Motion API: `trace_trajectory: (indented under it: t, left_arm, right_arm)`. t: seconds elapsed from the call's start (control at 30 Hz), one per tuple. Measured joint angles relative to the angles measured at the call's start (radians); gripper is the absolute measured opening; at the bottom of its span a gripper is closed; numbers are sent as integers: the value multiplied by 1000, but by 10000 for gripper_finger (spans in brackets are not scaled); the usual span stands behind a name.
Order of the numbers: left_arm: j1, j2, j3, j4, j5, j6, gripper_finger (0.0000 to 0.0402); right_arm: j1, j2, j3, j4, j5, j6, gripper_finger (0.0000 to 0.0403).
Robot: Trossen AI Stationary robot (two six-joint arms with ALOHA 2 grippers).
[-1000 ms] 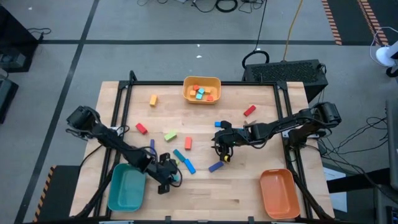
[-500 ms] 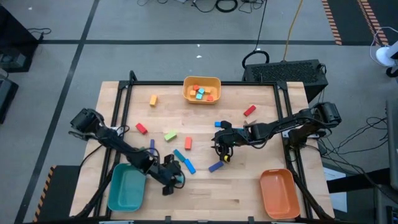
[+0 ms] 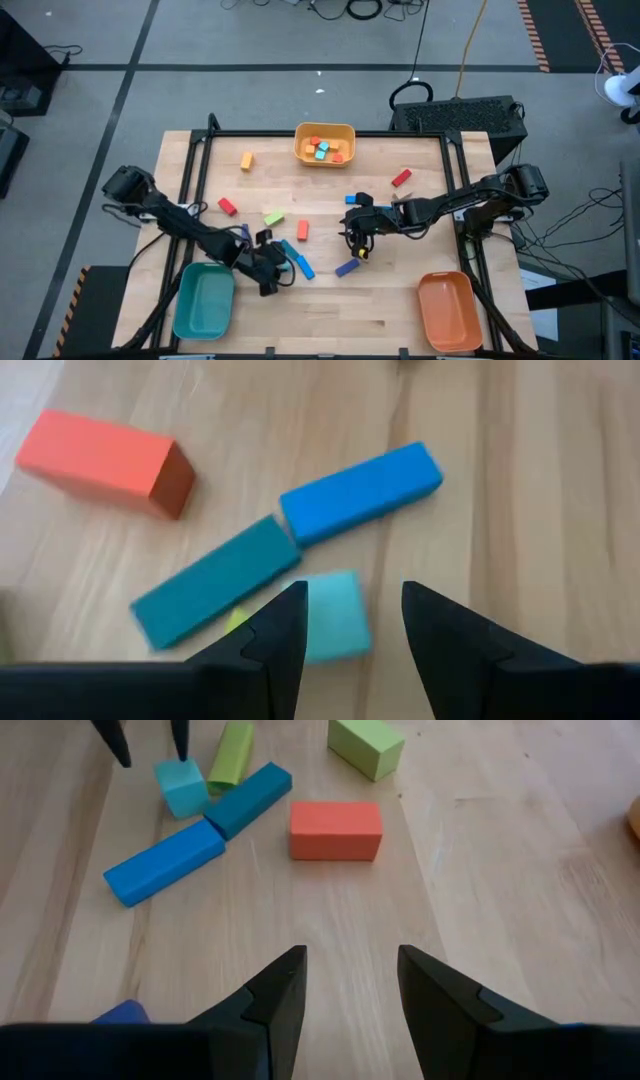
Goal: Sort blocks by size
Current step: Put the blue square block into the yellow bin
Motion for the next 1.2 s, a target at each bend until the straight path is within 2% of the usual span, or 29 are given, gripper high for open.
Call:
trace_trajectory:
  t: [0.13,0.37,0.47,0.87,1.2]
  left_arm:
    - [-3,13,0,-3,19,0,191]
    - [4,44,3,10,12,-6,291]
    - [11,57,0,3,8,-7,319]
    - [21,56,0,12,-48,0,326]
    - [21,55,-30,13,-39,157,294]
  right_arm:
    - [0,0,0,4,1,0,143]
    - [1,0,0,3,1,0,143]
    - [1,0,0,3,1,0,143]
    - [1,0,0,3,1,0,143]
    - [6,0,0,2,1,0,143]
